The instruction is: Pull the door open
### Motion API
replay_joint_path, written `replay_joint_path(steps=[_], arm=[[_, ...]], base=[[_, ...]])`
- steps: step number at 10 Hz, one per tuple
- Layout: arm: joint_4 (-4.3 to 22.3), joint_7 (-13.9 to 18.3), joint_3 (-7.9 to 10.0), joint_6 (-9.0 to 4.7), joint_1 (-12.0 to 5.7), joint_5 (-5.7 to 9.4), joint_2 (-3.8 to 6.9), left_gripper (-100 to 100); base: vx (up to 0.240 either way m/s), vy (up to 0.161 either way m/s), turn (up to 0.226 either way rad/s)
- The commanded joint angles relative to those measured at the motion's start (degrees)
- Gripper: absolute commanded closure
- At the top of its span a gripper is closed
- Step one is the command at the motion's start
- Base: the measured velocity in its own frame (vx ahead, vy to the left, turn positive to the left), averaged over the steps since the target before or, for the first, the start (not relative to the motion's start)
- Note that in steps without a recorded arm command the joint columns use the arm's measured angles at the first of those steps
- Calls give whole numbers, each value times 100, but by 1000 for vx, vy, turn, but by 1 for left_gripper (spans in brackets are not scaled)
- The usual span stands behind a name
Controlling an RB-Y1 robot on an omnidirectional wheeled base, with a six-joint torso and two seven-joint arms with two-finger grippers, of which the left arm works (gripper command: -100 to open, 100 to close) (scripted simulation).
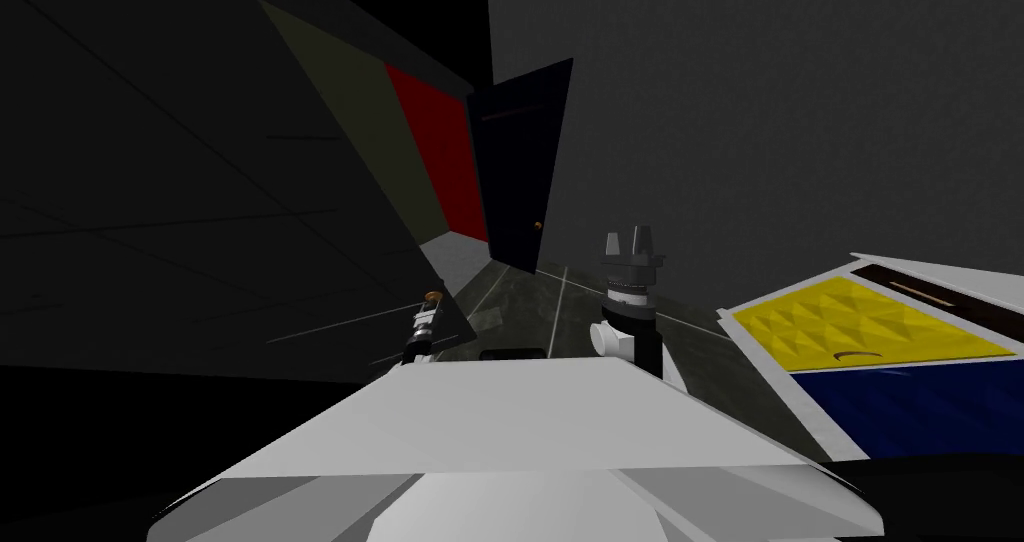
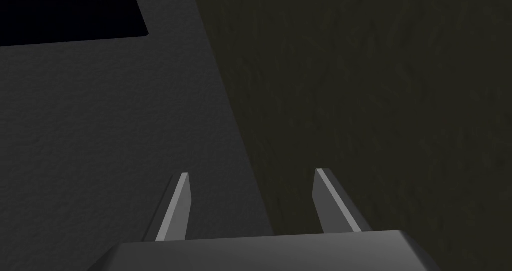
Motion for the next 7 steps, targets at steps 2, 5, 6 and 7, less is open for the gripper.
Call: replay_joint_path(steps=[2, 5, 6, 7], arm=[[-64, 137, -131, -50, 55, -98, 60, 100], [-67, 262, -244, -133, 111, -195, 126, 100], [-100, 364, -333, -196, 165, -271, 178, 100], [-124, 438, -397, -241, 203, -326, 215, 100]], base=[[-202, 7, -50], [-149, 29, -47], [-219, 33, -61], [-215, 48, -57]])
